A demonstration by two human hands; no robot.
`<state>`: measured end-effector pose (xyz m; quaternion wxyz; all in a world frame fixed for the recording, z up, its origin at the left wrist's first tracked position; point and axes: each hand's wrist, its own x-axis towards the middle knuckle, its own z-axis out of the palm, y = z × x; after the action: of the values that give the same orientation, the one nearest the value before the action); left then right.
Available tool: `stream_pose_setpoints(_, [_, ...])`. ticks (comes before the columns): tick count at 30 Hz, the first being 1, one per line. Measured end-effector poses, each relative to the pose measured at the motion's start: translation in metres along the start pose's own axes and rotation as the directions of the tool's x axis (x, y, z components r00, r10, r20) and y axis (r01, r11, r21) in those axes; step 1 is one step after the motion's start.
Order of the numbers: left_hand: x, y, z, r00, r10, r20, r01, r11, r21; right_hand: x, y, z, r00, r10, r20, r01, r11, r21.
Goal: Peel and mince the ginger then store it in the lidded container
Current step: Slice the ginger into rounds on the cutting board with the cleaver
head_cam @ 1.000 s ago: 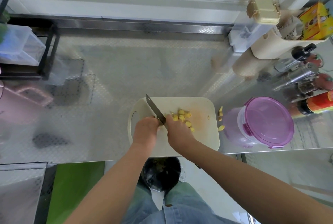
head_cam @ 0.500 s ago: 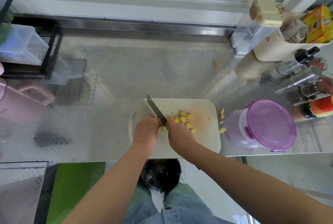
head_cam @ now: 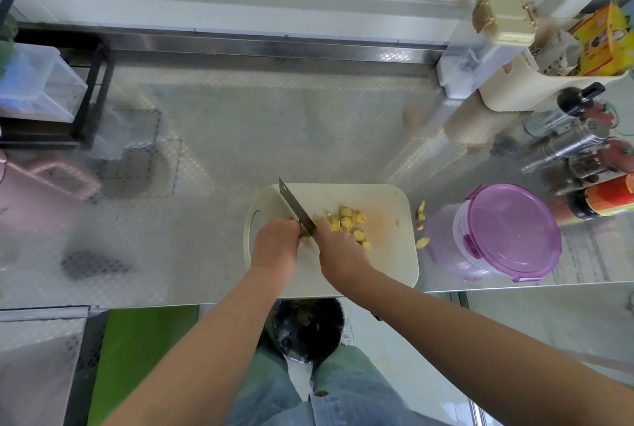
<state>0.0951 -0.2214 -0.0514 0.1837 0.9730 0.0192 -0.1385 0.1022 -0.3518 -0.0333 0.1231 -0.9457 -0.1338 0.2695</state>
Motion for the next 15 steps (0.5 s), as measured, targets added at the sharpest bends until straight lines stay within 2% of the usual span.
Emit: stream_pose_setpoints(15, [0.001,-0.005,0.005,1.0,-0.002,-0.013,0.001,0.999,-0.045,0.004,0.002,-0.004,0.999,0.042,-0.003,-0.042,0.996,0.074])
